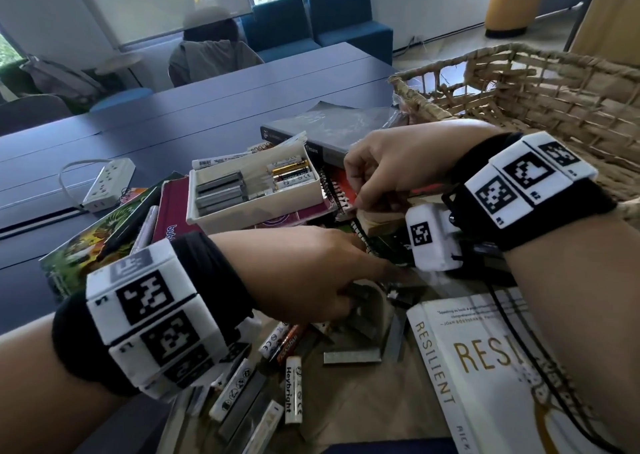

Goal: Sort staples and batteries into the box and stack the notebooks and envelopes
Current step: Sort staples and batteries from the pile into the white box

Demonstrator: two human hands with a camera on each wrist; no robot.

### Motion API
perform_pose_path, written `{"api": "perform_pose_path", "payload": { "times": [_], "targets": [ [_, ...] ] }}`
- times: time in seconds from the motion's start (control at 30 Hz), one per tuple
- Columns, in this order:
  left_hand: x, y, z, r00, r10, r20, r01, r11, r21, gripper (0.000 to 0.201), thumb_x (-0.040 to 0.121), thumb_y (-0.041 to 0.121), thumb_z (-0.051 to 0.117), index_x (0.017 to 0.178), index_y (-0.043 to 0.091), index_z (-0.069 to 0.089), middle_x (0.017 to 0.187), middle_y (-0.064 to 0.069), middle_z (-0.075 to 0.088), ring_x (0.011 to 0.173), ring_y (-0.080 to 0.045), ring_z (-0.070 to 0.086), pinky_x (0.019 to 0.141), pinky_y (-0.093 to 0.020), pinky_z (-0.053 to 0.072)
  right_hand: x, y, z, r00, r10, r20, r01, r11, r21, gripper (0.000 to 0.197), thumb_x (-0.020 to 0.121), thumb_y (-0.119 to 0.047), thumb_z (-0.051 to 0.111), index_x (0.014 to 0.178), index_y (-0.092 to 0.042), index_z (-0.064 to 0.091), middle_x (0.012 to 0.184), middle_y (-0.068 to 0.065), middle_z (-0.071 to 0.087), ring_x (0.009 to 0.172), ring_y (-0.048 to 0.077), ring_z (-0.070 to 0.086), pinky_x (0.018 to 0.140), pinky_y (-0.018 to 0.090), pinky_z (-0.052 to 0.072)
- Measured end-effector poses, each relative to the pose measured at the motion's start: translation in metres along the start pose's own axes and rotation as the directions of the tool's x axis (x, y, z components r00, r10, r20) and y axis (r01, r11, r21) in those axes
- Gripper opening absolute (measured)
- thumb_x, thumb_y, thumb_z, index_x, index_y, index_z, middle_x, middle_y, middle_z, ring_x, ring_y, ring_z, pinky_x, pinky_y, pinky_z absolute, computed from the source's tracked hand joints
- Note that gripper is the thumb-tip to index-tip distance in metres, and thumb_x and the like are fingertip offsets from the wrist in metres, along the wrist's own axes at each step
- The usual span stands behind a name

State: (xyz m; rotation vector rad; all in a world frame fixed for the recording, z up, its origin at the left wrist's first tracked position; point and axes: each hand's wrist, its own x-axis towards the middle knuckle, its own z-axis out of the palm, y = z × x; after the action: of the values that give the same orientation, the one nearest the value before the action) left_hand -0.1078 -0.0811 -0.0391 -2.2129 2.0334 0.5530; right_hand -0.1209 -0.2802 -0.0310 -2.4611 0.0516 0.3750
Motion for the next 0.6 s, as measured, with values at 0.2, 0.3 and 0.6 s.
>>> {"api": "perform_pose_path", "payload": {
  "times": [0.2,0.3,0.6],
  "targets": [
    [-0.003,-0.008,-0.006,1.000,0.018,0.019,-0.018,1.000,0.015,0.047,0.095,0.024,0.059,0.136,0.047,0.055,0.108,0.018,0.052,0.095,-0.002,0.053,0.073,-0.008,0.039,0.002,-0.004,0.003,1.000,-0.005,-0.016,0.004,0.997,-0.077,0.007,0.086,-0.017,0.077,0.088,-0.019,0.070,0.074,-0.001,0.073,0.063,0.013,0.067,0.066,0.030,0.055],
    [-0.008,-0.012,-0.011,0.999,0.034,-0.021,-0.035,0.999,-0.018,0.026,0.095,0.022,0.061,0.112,0.041,0.067,0.095,0.022,0.051,0.090,0.005,0.053,0.068,-0.005,0.036,0.002,-0.004,0.003,0.999,-0.004,-0.036,0.000,0.994,-0.107,0.007,0.083,-0.020,0.077,0.085,-0.023,0.071,0.071,-0.005,0.072,0.062,0.011,0.065,0.065,0.030,0.055],
    [-0.007,-0.022,-0.008,0.998,-0.036,-0.050,0.034,0.999,-0.029,0.036,0.097,0.029,0.060,0.127,0.048,0.063,0.106,0.019,0.056,0.094,0.003,0.055,0.075,-0.007,0.039,0.005,-0.006,0.007,0.999,0.014,-0.044,-0.020,0.991,-0.131,0.011,0.076,-0.013,0.073,0.083,-0.021,0.071,0.077,0.006,0.076,0.063,0.020,0.066,0.066,0.036,0.054]
  ]
}}
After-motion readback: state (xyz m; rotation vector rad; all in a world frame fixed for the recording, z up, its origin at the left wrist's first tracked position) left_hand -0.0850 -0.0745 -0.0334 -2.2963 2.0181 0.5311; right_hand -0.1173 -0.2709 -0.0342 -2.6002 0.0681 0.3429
